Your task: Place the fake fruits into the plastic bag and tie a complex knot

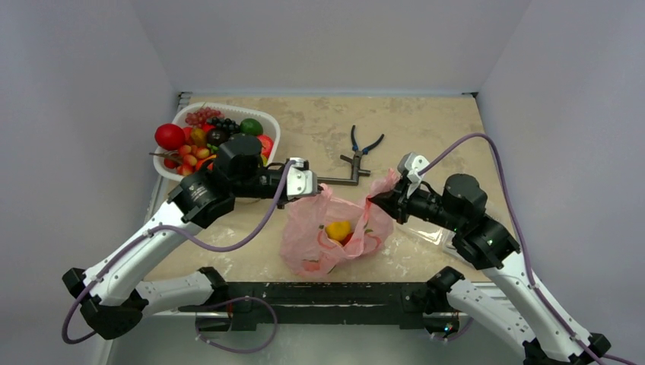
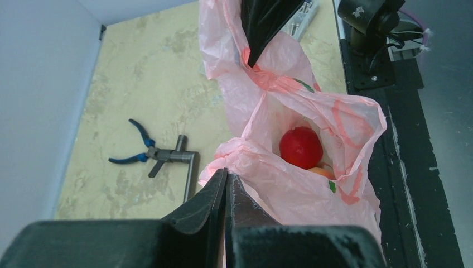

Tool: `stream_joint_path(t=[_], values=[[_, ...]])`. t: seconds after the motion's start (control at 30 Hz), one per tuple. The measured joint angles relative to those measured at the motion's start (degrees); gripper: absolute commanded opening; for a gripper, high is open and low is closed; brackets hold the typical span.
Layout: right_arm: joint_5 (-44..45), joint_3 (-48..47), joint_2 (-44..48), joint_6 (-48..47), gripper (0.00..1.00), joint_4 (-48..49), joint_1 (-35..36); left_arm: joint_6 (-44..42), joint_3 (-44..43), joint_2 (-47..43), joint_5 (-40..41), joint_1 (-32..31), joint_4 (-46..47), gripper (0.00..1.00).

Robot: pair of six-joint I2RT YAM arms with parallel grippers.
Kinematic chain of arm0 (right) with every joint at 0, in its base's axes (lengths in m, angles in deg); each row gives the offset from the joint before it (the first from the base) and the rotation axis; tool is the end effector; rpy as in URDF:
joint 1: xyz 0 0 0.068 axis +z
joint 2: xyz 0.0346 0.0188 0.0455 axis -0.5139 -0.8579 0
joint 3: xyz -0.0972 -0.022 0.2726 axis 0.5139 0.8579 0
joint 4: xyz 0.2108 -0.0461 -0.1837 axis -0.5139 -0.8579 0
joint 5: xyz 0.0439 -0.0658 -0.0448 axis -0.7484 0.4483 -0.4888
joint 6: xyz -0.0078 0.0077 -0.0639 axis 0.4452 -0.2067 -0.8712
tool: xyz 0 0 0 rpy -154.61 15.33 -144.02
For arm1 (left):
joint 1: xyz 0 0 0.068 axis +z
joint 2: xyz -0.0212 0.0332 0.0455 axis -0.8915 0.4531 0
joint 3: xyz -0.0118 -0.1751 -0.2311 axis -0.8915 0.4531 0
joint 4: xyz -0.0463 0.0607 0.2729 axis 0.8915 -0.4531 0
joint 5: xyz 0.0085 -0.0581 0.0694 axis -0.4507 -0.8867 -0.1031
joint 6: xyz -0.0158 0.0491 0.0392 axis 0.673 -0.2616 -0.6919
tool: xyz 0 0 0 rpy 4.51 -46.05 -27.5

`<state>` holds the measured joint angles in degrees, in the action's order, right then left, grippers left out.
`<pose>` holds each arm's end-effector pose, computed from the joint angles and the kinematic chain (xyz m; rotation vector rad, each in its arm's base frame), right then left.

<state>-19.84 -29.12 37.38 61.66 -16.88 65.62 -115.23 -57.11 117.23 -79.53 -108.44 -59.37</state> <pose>0.1251 0.1104 0.3773 -0.8314 1.6134 0.7724 0.1542 -0.1962 0.4237 1.4868 1.3190 -0.7635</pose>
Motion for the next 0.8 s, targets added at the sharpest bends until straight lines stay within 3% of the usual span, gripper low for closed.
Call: stream_joint_path(t=[0.17, 0.43, 0.63, 0.8], values=[[0.7, 0.0, 0.0, 0.4, 0.0, -0.1, -0.6, 0.2, 0.1, -3.2, 4.7, 0.0, 0.8, 0.0], [4.6, 0.0, -3.2, 1.5, 0.0, -4.0, -1.0, 0.4, 0.6, -5.3, 16.6, 3.6, 9.6, 0.0], [11.5, 0.7, -12.7, -0.3, 0.0, -6.1, -1.1, -2.8, 8.2, -11.5, 16.9, 6.6, 11.5, 0.0], [14.6, 2.0, -12.9, -2.6, 0.0, -7.7, -2.1, -6.6, 14.5, -22.3, 16.4, 9.7, 5.8, 0.0]])
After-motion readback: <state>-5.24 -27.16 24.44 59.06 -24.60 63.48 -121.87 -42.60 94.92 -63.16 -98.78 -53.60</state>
